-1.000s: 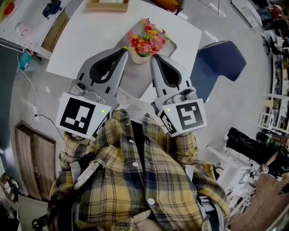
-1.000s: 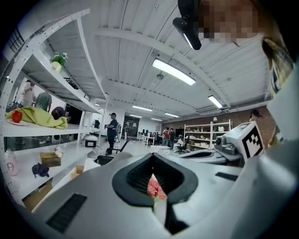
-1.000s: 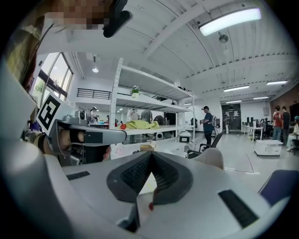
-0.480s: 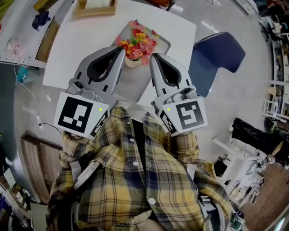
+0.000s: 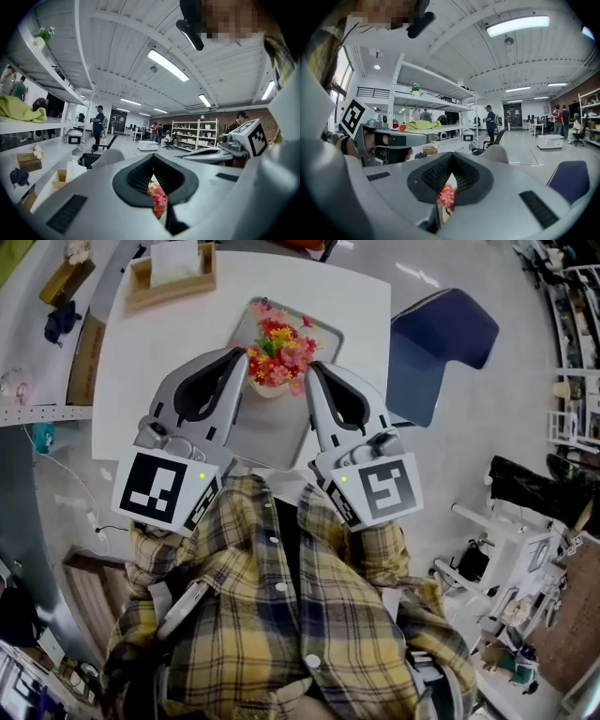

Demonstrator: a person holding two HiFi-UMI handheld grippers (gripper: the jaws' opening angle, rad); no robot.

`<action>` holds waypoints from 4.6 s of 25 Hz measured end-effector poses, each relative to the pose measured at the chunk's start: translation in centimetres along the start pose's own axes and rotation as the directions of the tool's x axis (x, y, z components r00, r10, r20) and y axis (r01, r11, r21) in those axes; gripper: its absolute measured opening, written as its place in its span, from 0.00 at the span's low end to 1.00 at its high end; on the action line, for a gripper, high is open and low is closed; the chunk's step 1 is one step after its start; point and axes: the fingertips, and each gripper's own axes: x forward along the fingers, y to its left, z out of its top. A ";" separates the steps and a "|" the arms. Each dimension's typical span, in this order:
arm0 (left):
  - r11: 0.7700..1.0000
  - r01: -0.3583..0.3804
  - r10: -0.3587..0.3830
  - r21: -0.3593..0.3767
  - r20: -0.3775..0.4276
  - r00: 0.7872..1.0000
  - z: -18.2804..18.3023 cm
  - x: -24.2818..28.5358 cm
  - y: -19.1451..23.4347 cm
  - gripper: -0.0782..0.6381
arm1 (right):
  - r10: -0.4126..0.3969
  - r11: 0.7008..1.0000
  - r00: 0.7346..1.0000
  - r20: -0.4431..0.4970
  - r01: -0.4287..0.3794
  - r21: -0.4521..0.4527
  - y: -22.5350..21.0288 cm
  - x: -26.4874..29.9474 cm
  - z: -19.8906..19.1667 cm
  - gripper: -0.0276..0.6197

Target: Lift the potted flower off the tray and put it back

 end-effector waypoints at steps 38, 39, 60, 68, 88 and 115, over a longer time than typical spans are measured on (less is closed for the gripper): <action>0.972 0.227 -0.236 -0.065 -0.220 0.947 -13.6 0.1 3.7 0.47 | 0.206 0.968 0.959 -0.195 -0.171 0.183 5.7 1.7 -11.5 0.29; 0.969 0.239 -0.247 -0.061 -0.229 0.941 -14.1 0.1 3.6 0.47 | 0.211 0.967 0.956 -0.203 -0.173 0.186 5.8 1.7 -12.0 0.29; 0.904 0.428 -0.391 0.015 -0.376 0.840 -22.2 4.3 4.7 0.59 | 0.089 0.979 0.936 -0.341 -0.020 0.201 0.9 3.8 -21.3 0.48; 0.861 0.507 -0.443 0.052 -0.415 0.795 -22.7 6.3 4.5 0.59 | 0.061 0.981 0.937 -0.344 0.007 0.195 -0.8 4.4 -22.5 0.54; 0.756 0.652 -0.558 0.052 -0.467 0.685 -23.6 7.6 3.5 0.59 | 0.178 0.975 0.930 -0.321 -0.124 0.182 -0.7 6.5 -23.1 0.58; 0.767 0.639 -0.547 0.062 -0.456 0.701 -23.5 7.6 3.1 0.58 | 0.192 0.976 0.930 -0.313 -0.147 0.164 -0.8 6.6 -22.9 0.58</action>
